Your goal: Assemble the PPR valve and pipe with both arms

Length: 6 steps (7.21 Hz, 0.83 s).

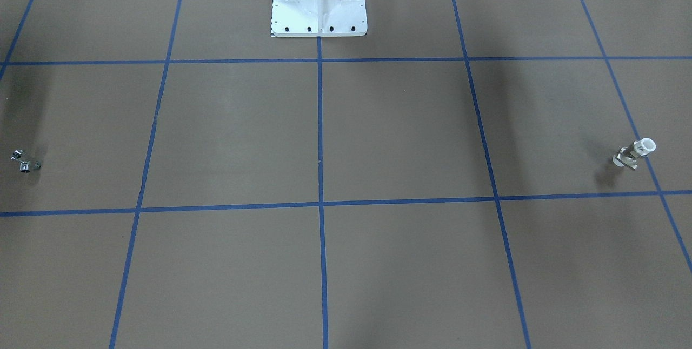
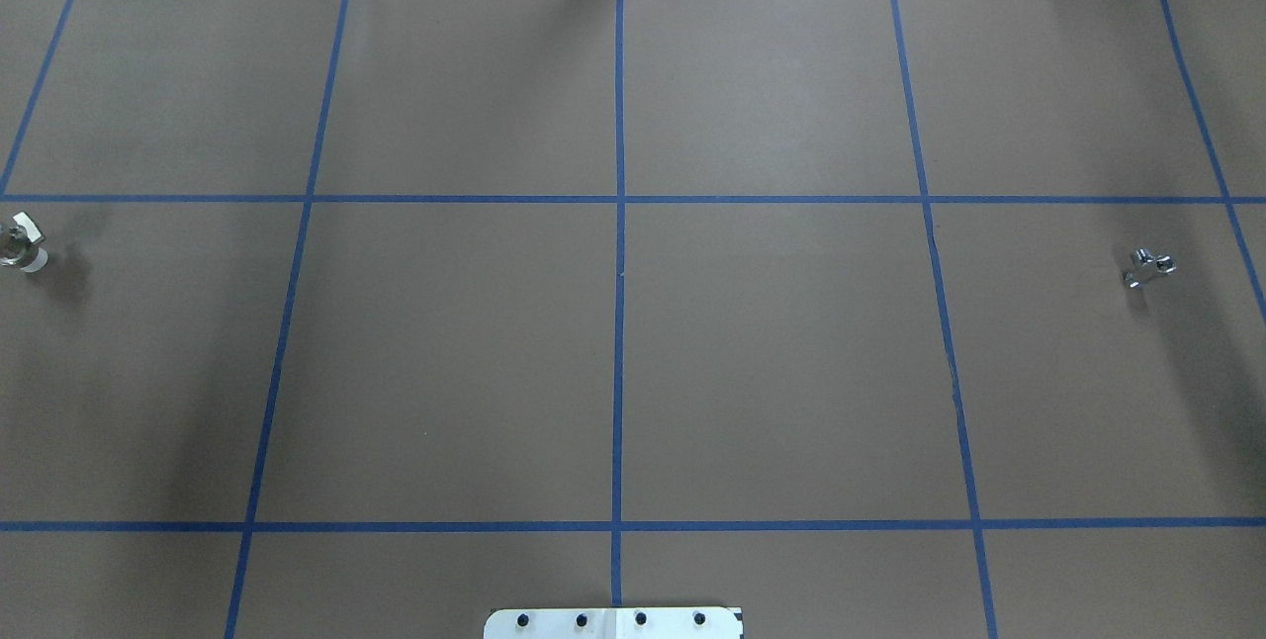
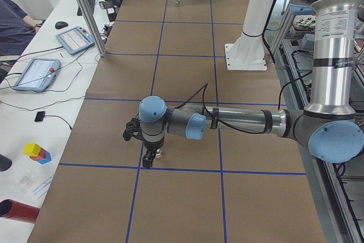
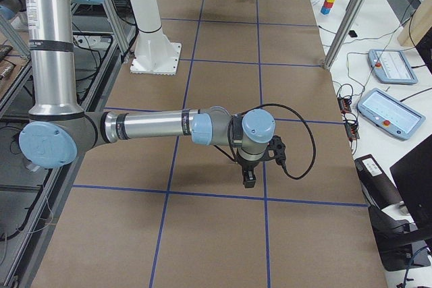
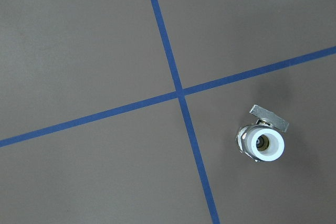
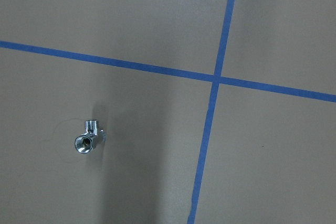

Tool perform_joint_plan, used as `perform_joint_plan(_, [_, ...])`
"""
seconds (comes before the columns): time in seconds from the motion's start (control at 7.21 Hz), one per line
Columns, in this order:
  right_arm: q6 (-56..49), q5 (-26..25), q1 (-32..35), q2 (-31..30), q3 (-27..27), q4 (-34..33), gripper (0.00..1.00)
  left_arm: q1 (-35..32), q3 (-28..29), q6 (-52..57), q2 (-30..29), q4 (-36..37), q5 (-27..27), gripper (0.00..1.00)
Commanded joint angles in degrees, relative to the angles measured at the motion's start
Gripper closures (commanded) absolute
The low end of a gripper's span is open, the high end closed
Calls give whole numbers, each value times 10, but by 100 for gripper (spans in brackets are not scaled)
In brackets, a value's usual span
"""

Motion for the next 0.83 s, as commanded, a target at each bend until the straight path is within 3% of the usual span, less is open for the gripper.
perform_joint_plan(0.0, [0,0,0,0,1,0,1,0,-4,-2,-2,0,1,0])
perform_joint_plan(0.69, [0,-2,1,0,2,0,1,1,-6,-3,-1,-5,1,0])
